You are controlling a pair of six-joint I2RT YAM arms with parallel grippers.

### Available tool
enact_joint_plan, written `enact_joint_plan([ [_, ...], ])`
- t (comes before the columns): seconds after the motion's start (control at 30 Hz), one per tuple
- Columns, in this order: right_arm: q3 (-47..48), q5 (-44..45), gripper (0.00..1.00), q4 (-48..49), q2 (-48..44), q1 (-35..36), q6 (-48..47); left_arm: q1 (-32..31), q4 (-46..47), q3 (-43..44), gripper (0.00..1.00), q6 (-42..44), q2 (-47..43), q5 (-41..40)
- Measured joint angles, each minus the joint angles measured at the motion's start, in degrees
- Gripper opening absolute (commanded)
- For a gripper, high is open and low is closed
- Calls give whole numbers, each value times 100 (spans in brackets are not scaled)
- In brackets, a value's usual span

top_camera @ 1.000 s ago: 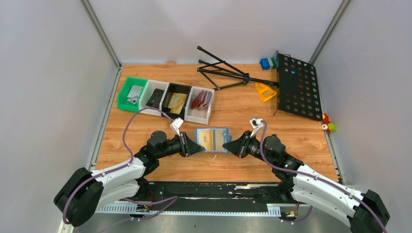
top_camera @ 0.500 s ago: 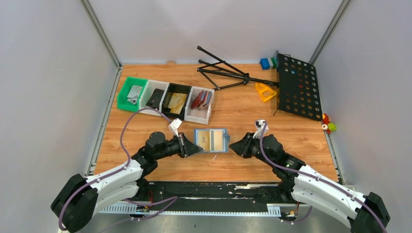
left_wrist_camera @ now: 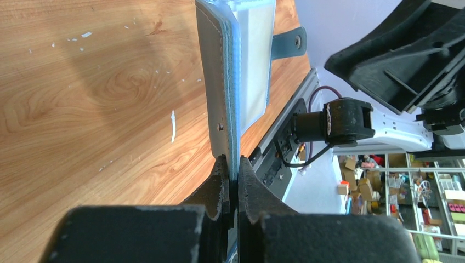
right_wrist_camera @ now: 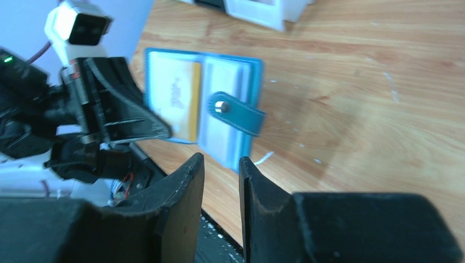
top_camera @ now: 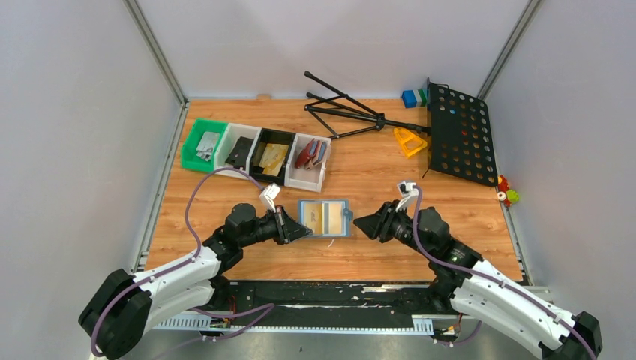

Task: Take the credit cards out of the card holder
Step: Remove the credit card from the card holder.

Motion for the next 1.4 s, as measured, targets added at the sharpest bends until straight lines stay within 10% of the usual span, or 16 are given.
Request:
enact_joint_plan([
  [0.6, 1016, -1711, 25, 1082, 2369, -79, -116, 0, 376, 0, 0, -203, -55, 275],
  [1.4, 658, -3027, 33, 2579, 2573, -372, 1049, 13, 2087, -289, 0, -1134, -313, 820],
])
